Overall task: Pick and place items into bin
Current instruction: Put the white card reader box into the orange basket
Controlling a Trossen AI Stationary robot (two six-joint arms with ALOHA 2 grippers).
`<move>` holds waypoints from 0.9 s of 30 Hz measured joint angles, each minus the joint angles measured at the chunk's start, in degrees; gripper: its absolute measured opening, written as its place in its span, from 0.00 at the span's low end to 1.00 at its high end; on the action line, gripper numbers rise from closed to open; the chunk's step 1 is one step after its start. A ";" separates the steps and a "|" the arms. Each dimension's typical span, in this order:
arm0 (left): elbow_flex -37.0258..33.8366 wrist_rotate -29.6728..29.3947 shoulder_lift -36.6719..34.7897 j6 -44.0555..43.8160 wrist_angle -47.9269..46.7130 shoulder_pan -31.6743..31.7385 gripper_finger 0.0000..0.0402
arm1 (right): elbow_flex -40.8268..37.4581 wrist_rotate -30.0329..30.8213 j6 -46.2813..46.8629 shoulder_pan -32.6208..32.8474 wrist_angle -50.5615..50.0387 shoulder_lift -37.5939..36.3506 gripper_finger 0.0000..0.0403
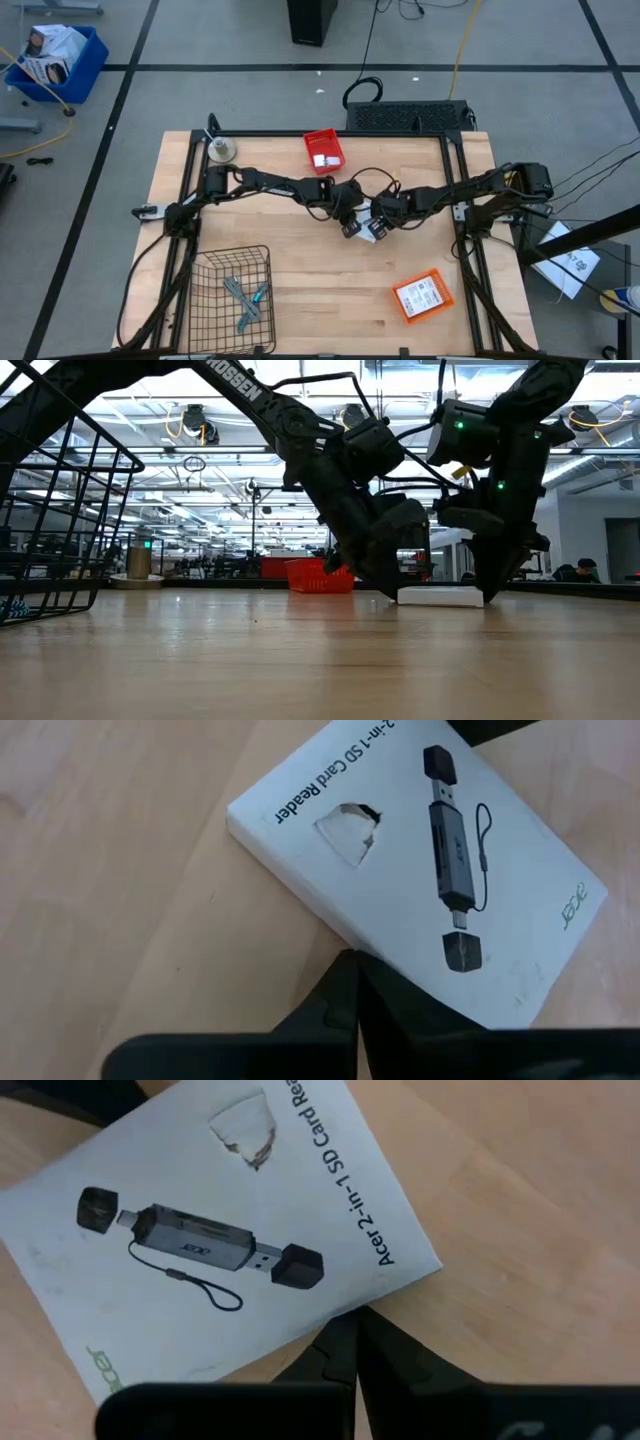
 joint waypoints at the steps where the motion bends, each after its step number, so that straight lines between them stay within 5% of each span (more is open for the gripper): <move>1: -0.01 0.01 0.00 -0.17 -0.16 -0.03 0.01 | 0.00 0.22 -0.30 0.21 0.08 0.00 0.00; 27: -0.23 -0.39 -0.02 -1.53 -1.94 -1.16 0.02 | 0.03 7.70 -3.27 5.16 2.61 -4.09 0.00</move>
